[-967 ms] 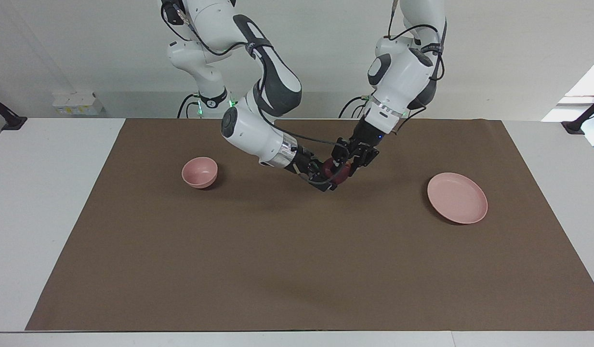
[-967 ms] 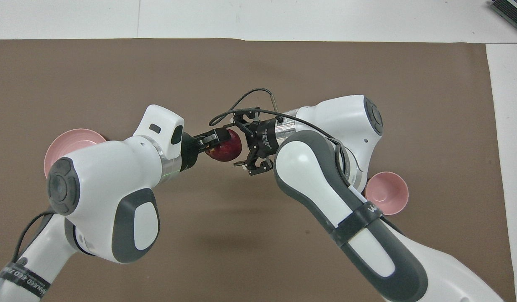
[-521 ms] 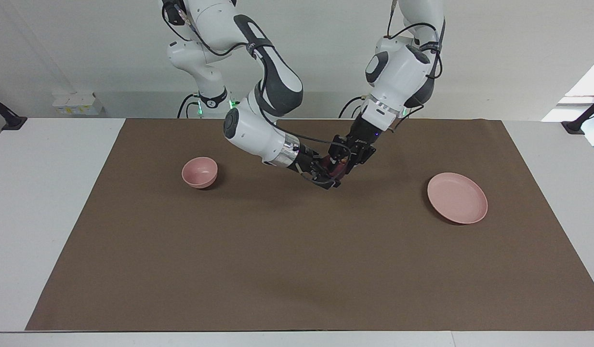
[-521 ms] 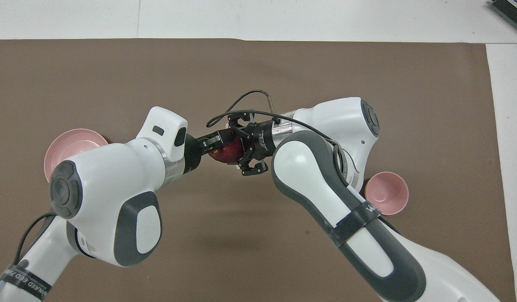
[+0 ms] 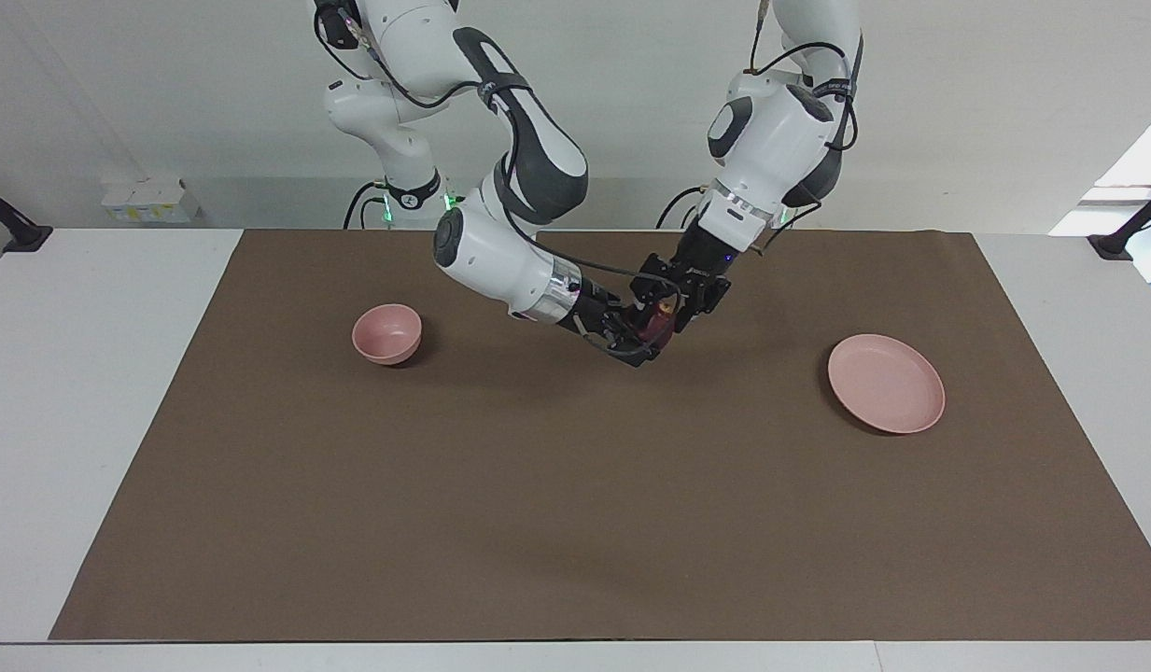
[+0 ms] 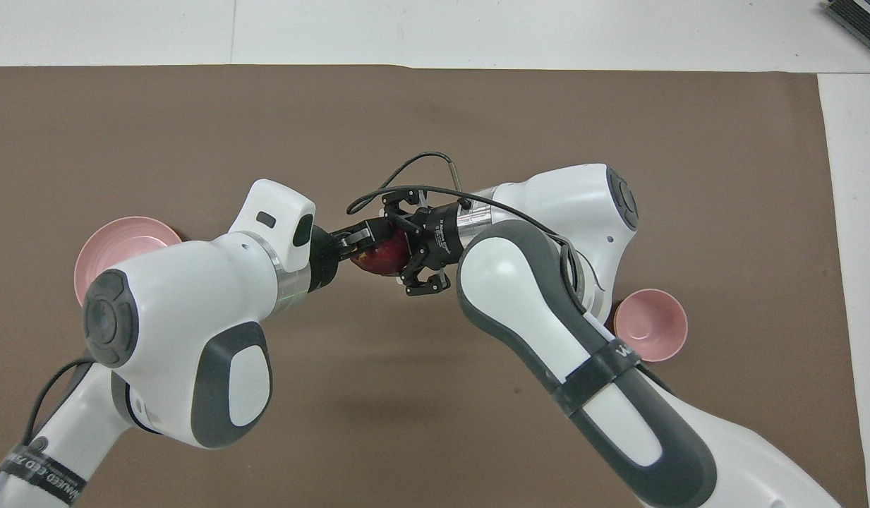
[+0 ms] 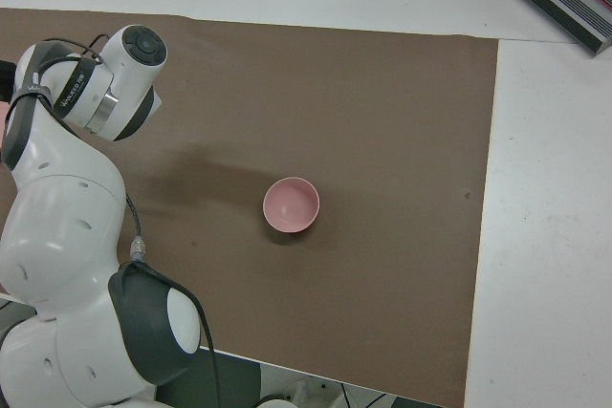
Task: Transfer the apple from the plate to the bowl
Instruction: 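Grasp the apple with the right gripper from the left gripper, then carry the apple with the right gripper while the left gripper withdraws, then lower the apple into the small pink bowl with the right gripper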
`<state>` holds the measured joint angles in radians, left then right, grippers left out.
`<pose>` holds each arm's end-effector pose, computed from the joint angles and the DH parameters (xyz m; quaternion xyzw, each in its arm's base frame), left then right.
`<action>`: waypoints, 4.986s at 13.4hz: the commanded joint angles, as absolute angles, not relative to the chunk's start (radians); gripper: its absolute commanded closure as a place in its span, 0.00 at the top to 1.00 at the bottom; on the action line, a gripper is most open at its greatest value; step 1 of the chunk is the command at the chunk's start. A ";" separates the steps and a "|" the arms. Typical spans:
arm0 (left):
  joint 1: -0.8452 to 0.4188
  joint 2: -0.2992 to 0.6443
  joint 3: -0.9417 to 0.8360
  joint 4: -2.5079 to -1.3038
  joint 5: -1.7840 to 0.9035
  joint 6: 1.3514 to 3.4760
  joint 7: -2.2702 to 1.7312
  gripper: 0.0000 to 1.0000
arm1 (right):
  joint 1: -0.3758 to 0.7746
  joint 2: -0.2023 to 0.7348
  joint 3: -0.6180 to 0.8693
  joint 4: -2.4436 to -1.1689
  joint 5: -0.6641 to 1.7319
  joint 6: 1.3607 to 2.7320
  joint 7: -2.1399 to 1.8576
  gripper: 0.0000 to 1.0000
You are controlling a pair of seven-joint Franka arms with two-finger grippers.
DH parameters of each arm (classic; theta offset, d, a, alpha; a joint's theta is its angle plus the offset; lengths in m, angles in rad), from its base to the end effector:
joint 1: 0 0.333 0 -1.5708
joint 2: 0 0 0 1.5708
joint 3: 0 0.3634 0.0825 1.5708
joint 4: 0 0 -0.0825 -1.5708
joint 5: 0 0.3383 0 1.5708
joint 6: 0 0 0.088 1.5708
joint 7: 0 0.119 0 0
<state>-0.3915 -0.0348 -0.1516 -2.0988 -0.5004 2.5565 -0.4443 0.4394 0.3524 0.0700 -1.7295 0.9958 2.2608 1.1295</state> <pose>0.4639 -0.2770 0.5473 0.9472 0.1197 0.1227 0.2709 0.5593 0.3399 0.4661 -0.7450 0.5249 0.2434 0.3320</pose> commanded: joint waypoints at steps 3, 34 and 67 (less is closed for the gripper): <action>-0.321 -0.006 -0.138 -1.996 -0.358 2.392 -0.439 1.00 | 0.430 0.348 0.072 -1.717 1.008 2.255 1.111 0.00; 0.075 0.002 -0.129 -1.526 -0.012 1.612 0.127 1.00 | 0.189 0.209 0.058 -1.671 0.054 1.982 0.350 0.00; -0.057 -0.051 0.023 -1.539 -0.008 1.534 0.133 1.00 | 0.009 -0.084 0.058 -2.406 0.012 2.386 0.046 1.00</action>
<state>-0.0472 -0.0406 0.0156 -1.5348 -0.0236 1.5443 0.1286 0.0207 -0.0674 0.0524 -2.4468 0.0188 2.4306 0.0627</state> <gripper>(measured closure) 0.000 0.009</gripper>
